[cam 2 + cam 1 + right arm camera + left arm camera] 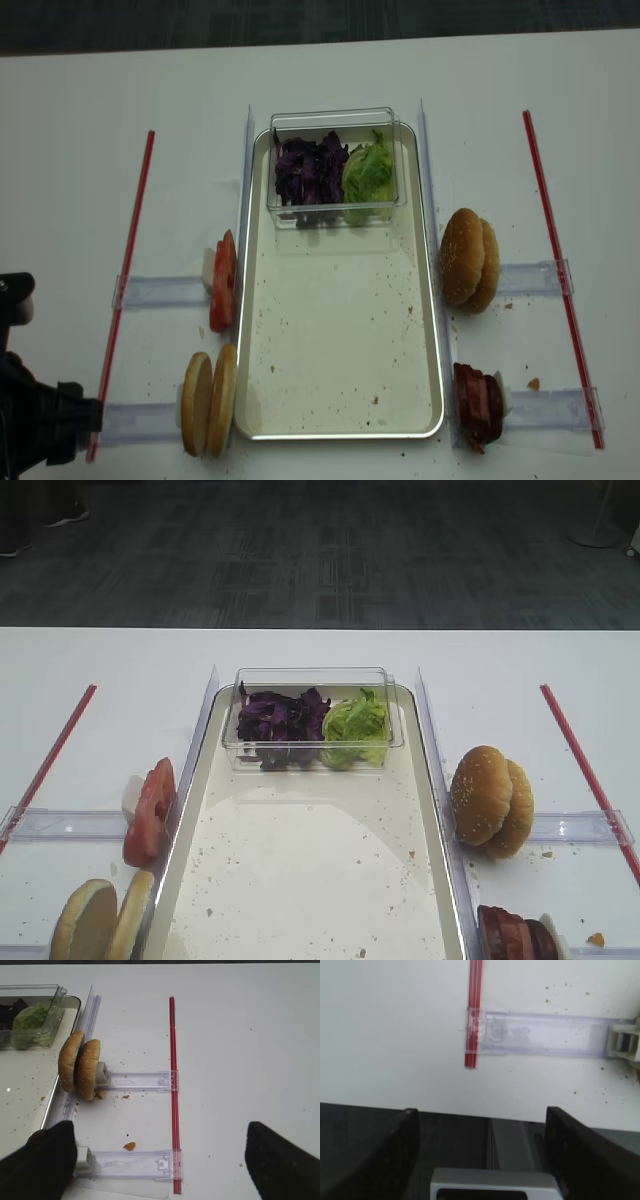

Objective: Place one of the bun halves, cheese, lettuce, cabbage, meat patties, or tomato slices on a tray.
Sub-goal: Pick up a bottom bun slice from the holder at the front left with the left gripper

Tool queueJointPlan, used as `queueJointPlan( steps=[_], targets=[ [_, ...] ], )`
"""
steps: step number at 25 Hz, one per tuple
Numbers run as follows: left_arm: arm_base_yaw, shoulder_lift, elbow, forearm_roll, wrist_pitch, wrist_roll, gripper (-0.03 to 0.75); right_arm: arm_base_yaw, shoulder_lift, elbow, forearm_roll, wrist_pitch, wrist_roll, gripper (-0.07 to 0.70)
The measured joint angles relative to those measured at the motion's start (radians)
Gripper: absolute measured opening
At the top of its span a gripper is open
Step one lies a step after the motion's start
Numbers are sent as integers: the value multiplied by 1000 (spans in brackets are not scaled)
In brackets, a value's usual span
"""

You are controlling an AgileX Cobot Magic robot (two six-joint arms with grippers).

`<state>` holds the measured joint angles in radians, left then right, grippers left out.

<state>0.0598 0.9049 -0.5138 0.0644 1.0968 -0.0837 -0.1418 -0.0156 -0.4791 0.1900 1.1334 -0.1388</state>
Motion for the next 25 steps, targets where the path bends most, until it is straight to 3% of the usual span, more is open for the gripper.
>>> queueJointPlan(
  steps=[4,10,15,20,25],
  targets=[
    [0,57,-56,-19,-33,0,482,0,0,0,0,0,0,692],
    [0,136,-121,-72,-26,0,482,0,0,0,0,0,2,692],
    [-50,138,-144,-109,-7,-3,482,0,0,0,0,0,2,692],
    [-201,138,-178,-127,7,-108,482,0,0,0,0,0,2,692],
    [-451,140,-228,-70,-3,-333,482,0,0,0,0,0,2,692]
  ],
)
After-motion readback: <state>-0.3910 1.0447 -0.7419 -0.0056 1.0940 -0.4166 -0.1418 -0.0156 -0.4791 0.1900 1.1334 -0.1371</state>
